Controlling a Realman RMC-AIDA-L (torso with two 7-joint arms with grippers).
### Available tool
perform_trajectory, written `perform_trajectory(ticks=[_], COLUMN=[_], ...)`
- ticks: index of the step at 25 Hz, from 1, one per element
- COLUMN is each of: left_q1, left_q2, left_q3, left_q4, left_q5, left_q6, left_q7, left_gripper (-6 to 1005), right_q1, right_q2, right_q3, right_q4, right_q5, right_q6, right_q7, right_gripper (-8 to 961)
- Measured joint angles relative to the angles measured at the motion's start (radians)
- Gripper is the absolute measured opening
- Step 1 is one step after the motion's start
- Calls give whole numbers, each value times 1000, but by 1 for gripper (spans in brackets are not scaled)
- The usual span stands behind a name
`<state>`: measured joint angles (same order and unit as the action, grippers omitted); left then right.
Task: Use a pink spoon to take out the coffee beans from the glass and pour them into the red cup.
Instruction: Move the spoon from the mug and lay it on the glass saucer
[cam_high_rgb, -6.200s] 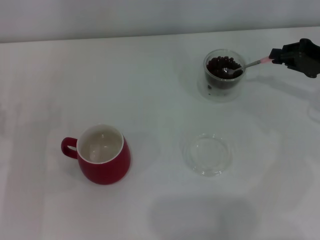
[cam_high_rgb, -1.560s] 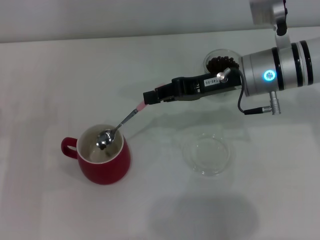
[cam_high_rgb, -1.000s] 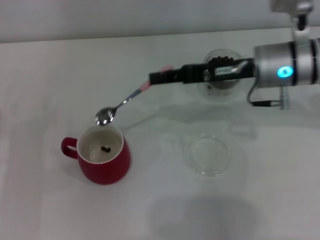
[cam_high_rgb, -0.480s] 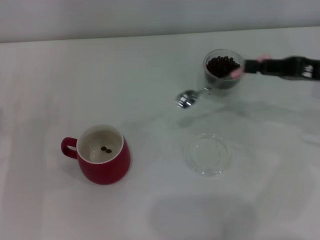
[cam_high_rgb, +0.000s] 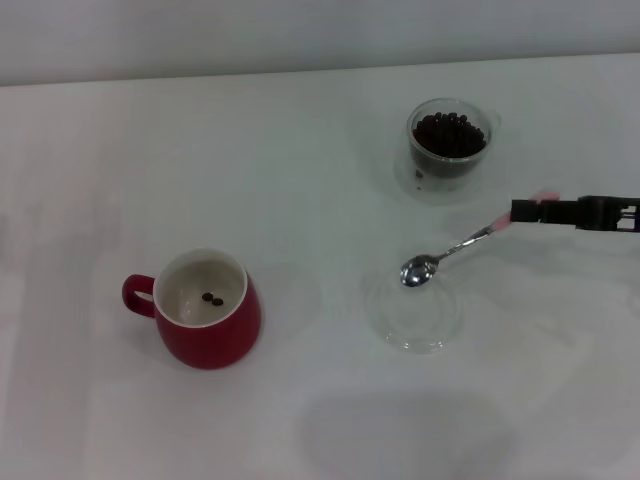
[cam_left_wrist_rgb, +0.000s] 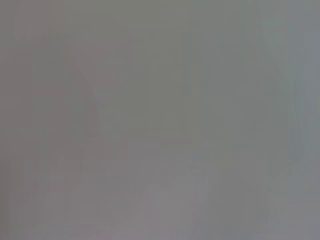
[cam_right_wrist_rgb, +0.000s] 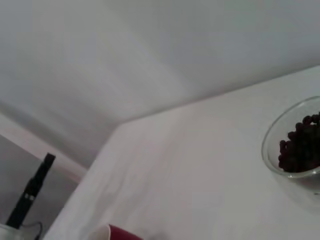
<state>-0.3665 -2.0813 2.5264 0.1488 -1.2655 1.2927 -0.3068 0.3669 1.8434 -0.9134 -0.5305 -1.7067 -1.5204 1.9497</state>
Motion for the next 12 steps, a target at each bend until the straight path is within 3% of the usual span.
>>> perform_trajectory(ticks=[12], left_q1=[1], left_q2=[0], left_q3=[0], left_q4=[-4], left_q5=[0], left_q6=[1], left_q7=[0], left_gripper=[726], right_q1=[7], right_q2=[27], right_q3=[-7], right_q4=[1], right_q5=[-79], right_q6=[21], right_q7=[-47], right_gripper=[294])
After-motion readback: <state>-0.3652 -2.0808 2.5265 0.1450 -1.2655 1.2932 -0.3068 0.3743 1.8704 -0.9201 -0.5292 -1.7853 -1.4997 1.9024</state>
